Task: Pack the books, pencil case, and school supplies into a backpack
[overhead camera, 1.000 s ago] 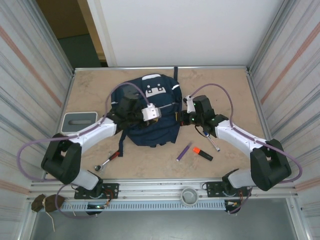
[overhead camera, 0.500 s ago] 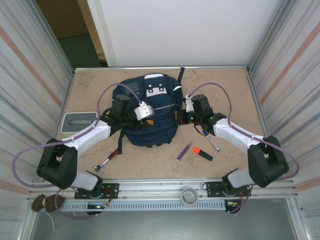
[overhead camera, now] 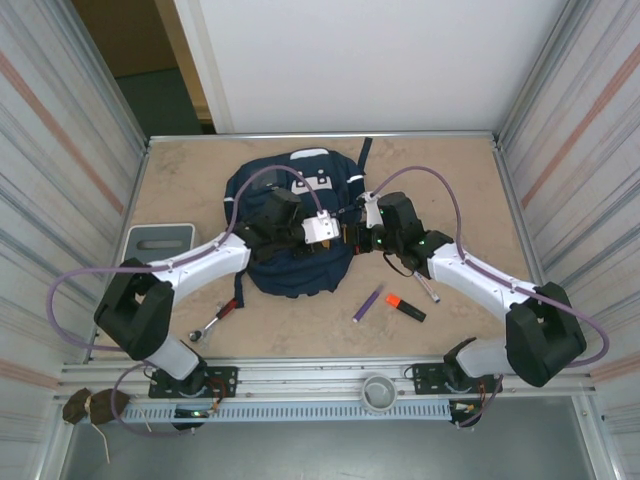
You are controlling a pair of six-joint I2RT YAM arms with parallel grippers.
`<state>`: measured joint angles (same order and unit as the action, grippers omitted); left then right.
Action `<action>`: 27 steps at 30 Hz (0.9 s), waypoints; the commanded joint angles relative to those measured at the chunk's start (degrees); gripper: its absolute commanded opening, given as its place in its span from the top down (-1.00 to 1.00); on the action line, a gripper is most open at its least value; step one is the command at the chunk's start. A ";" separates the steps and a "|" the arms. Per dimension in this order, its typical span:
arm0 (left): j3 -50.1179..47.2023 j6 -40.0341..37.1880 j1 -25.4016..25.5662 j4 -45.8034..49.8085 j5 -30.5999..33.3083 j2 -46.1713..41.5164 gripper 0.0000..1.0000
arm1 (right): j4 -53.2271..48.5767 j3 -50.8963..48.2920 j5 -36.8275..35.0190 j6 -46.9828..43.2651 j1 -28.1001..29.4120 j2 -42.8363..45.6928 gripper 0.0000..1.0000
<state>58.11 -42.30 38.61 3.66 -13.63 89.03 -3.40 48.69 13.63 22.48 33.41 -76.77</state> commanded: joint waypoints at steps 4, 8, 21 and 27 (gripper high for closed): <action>-4.75 -0.74 -6.23 -3.76 -14.24 -7.00 0.81 | -2.68 1.59 0.70 -2.09 -3.60 1.24 1.00; -10.70 0.99 -13.01 -8.40 -30.02 -13.31 0.80 | -8.02 5.30 3.23 -2.79 -9.48 -4.16 1.00; -10.51 0.57 -16.02 -7.56 -34.00 -12.85 0.79 | -7.61 8.92 10.65 -8.25 -11.44 -9.02 0.94; -11.03 0.47 -16.02 -8.23 -34.48 -12.76 0.79 | -7.82 7.47 23.90 -17.75 -11.44 -4.23 0.32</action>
<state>45.39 -42.78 22.55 -1.13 -42.22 77.23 -11.64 56.47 29.50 11.11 21.69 -83.57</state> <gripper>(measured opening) 0.133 0.328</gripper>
